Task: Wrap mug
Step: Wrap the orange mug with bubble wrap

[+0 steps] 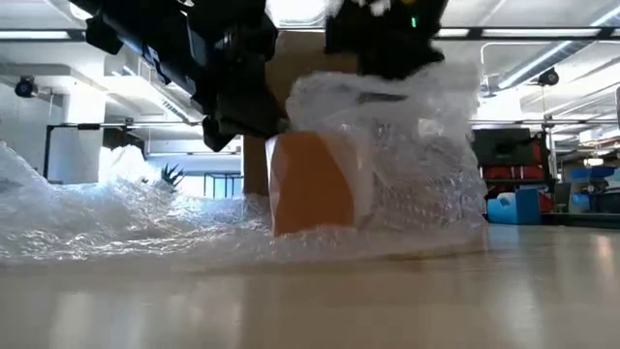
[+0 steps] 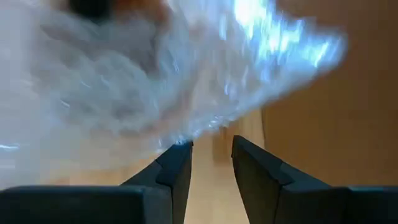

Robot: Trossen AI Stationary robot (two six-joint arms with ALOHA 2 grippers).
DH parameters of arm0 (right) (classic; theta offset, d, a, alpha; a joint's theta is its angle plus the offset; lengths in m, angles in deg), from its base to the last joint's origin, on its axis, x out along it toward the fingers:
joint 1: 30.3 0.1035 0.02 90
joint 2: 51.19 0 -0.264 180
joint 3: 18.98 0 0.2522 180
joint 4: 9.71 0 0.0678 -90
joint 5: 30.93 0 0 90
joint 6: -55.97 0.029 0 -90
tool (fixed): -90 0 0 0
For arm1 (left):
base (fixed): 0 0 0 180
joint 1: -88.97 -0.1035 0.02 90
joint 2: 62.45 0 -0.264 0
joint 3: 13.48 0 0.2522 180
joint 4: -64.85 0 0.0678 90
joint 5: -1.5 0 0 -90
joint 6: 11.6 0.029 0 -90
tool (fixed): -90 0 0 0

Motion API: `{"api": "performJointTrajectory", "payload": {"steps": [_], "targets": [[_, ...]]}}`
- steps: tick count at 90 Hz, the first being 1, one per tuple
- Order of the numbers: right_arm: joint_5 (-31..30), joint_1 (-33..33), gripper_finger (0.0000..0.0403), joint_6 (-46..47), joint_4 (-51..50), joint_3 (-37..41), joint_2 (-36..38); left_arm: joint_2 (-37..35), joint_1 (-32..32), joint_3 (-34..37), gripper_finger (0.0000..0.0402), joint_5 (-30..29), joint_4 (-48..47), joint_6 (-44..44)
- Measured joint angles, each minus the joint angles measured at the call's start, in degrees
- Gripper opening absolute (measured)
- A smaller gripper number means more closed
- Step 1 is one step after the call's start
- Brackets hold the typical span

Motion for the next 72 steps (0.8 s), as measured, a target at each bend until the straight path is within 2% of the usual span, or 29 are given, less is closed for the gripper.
{"api": "performJointTrajectory", "payload": {"steps": [23, 35, 46, 62, 72], "targets": [[0.84, 2.25, 0.007, -0.29, 3.95, -1.48, 0.84, -0.02, 0.0, 0.0, 0.0, 0.0, 0.02, 0.0], [4.7, 2.76, 0.0057, -0.31, 10.52, -1.33, -2.23, -0.02, -0.02, 0.0, 0.0, 0.04, 0.04, 0.0], [5.38, 2.74, 0.0044, 0.12, 12.38, -1.35, -6.04, -0.21, -0.04, 0.01, 0.0, 0.23, -0.24, -0.26], [5.36, 2.63, 0.003, 0.28, 12.94, -1.39, -8.27, -5.27, 0.13, -1.95, 0.0, 2.48, -4.62, -1.52], [5.39, 2.63, 0.0026, 0.27, 13.04, -1.39, -8.31, -8.51, 0.39, -3.15, 0.0, 1.43, -7.42, -0.56]]}}
